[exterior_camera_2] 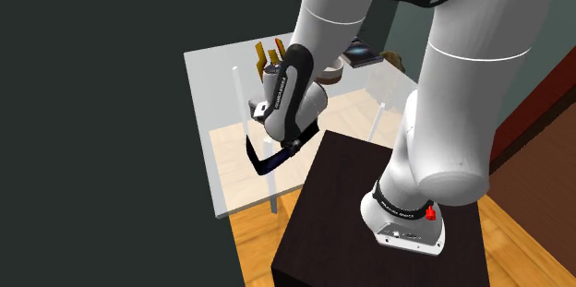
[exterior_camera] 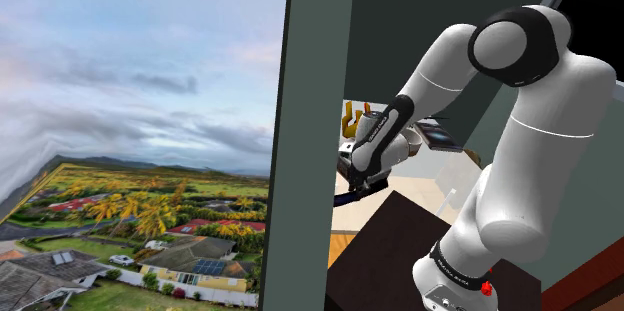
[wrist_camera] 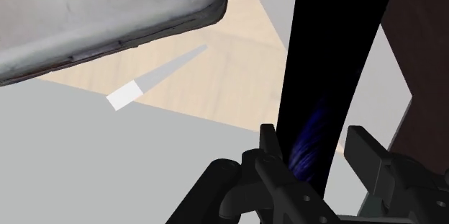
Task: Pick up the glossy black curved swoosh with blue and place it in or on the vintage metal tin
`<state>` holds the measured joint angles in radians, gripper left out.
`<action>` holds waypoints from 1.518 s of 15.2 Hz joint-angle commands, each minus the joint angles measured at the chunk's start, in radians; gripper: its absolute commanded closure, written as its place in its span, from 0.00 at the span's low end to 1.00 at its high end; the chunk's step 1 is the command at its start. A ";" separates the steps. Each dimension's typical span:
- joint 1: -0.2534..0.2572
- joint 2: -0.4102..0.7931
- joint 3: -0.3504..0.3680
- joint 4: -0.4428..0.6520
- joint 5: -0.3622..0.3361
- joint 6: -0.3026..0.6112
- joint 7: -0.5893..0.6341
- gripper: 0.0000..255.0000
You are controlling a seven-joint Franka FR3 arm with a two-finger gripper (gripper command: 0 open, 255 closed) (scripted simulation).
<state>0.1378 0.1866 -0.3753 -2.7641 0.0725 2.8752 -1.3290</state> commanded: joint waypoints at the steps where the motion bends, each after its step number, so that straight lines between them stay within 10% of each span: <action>1: 0.023 -0.041 -0.034 -0.007 -0.046 -0.033 0.032 1.00; 12: 0.038 -0.223 -0.092 -0.016 -0.227 -0.192 0.154 1.00; 13: 0.038 -0.223 -0.092 -0.016 -0.227 -0.192 0.154 0.00; 18: 0.071 0.039 -0.074 0.043 -0.248 -0.107 0.396 0.00; 23: 0.048 0.134 -0.043 0.054 -0.203 -0.035 0.382 0.00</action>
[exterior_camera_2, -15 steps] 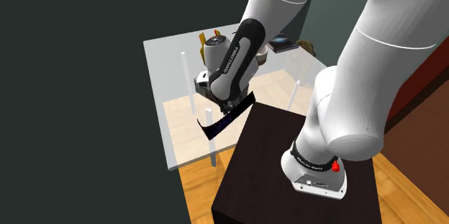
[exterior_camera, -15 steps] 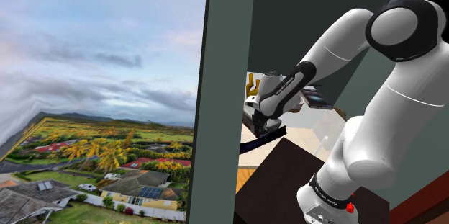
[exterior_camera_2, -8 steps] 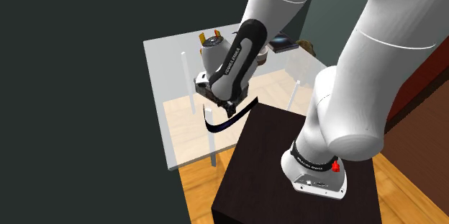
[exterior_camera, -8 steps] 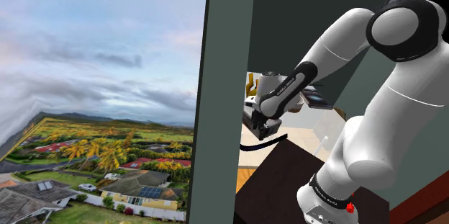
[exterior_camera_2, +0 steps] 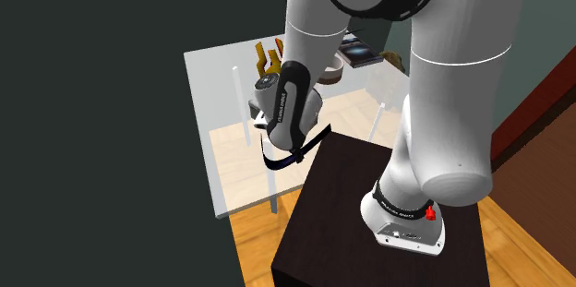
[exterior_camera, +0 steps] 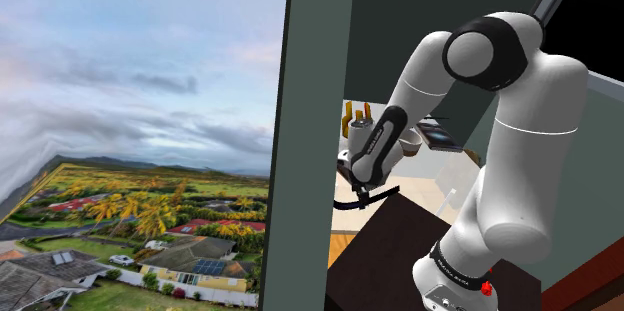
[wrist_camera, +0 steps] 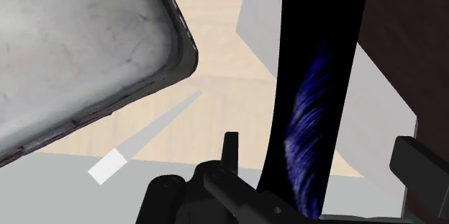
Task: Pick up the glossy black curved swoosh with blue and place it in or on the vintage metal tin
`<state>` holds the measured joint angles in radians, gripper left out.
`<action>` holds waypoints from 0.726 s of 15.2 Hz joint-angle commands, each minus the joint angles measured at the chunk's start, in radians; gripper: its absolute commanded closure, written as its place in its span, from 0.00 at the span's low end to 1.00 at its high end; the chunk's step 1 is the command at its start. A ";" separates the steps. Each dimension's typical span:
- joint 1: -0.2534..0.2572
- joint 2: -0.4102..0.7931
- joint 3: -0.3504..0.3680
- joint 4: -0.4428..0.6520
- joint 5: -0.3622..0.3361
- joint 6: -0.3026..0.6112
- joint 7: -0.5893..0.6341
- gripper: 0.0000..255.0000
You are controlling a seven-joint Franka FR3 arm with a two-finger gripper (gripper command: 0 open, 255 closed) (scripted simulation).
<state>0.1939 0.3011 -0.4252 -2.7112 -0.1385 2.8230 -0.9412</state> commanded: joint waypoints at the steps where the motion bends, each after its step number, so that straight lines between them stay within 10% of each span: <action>1: -0.017 0.038 0.017 0.003 0.017 0.034 -0.012 0.00; 11: -0.043 0.085 0.043 0.010 0.035 0.075 -0.025 0.00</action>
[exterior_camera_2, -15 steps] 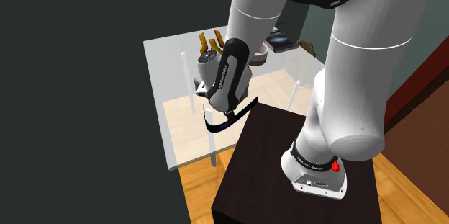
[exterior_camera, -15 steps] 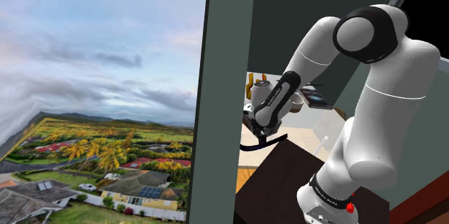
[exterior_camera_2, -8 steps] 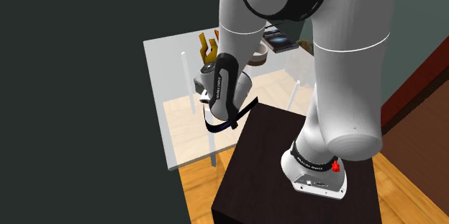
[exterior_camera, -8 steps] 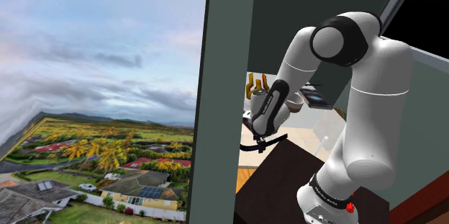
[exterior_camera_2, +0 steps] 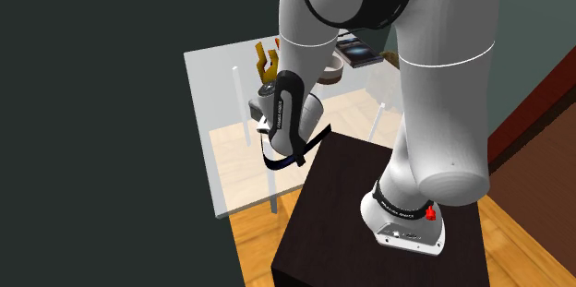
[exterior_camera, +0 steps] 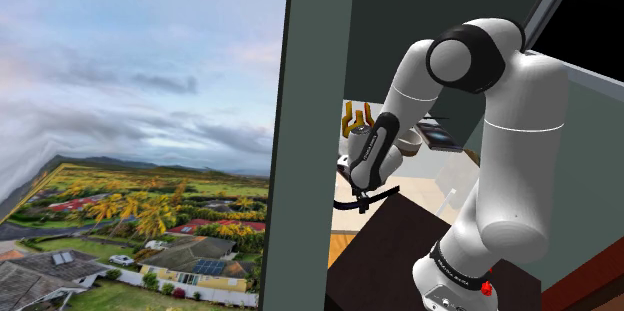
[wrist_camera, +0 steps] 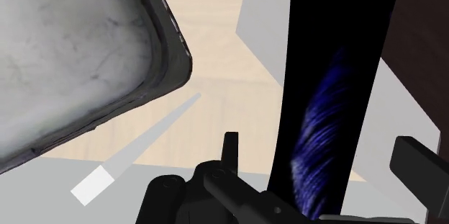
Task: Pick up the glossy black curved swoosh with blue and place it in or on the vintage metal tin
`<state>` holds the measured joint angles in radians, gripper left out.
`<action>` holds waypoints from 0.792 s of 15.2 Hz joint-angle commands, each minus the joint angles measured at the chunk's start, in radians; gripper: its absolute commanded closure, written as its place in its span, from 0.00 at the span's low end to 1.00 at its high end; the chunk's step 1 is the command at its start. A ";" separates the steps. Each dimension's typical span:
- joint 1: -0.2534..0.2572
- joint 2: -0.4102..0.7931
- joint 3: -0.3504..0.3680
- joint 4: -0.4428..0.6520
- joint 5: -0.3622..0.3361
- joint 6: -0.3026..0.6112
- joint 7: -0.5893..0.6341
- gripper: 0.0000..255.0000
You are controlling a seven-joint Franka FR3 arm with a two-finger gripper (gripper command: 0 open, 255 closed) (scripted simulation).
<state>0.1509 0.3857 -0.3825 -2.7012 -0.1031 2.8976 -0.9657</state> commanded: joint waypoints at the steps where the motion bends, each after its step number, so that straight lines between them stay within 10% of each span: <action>1: 0.000 0.000 0.000 0.000 0.000 0.000 0.000 1.00; 12: 0.020 -0.039 -0.025 -0.011 -0.016 -0.028 0.007 1.00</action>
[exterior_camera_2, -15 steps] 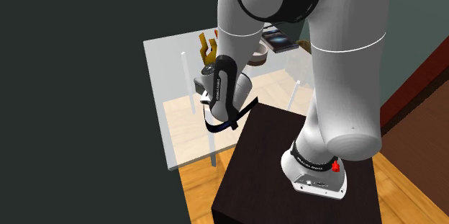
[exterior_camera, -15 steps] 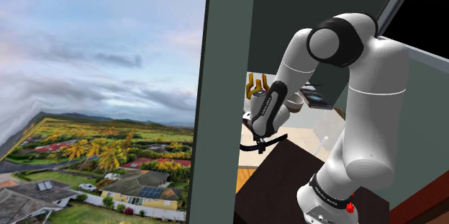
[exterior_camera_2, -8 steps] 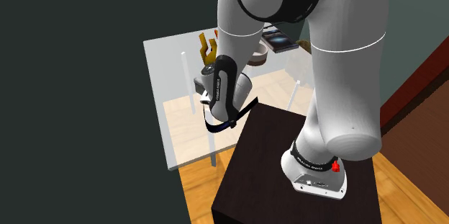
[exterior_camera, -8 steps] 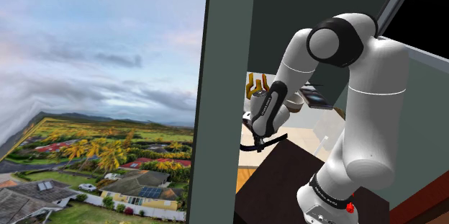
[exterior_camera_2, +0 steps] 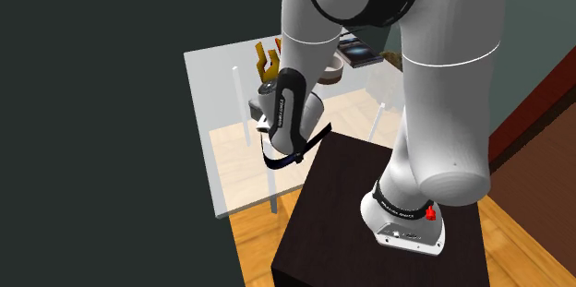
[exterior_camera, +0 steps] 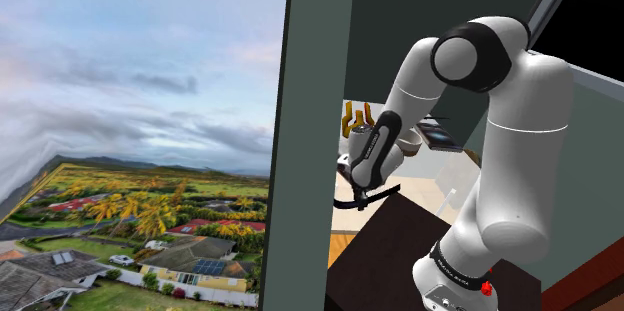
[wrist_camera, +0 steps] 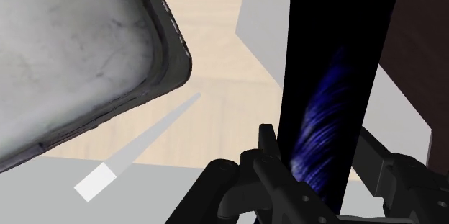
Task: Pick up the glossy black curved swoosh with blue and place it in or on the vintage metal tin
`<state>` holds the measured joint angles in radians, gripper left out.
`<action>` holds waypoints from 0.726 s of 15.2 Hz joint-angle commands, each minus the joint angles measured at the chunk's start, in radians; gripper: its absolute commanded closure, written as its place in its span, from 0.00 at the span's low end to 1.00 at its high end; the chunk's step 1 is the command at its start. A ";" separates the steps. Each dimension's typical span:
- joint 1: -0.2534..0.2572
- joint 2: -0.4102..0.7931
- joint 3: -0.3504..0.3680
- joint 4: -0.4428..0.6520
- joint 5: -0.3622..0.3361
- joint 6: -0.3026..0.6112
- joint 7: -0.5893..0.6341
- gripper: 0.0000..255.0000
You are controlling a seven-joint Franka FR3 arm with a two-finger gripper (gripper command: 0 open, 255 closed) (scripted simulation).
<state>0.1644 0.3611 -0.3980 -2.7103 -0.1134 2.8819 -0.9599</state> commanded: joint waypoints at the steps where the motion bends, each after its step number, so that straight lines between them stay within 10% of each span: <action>1: 0.016 -0.034 -0.022 -0.006 -0.016 -0.028 0.006 1.00; 11: 0.088 -0.240 -0.130 -0.038 -0.150 -0.195 0.078 1.00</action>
<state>0.2480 0.1418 -0.5192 -2.7458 -0.2475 2.7052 -0.8894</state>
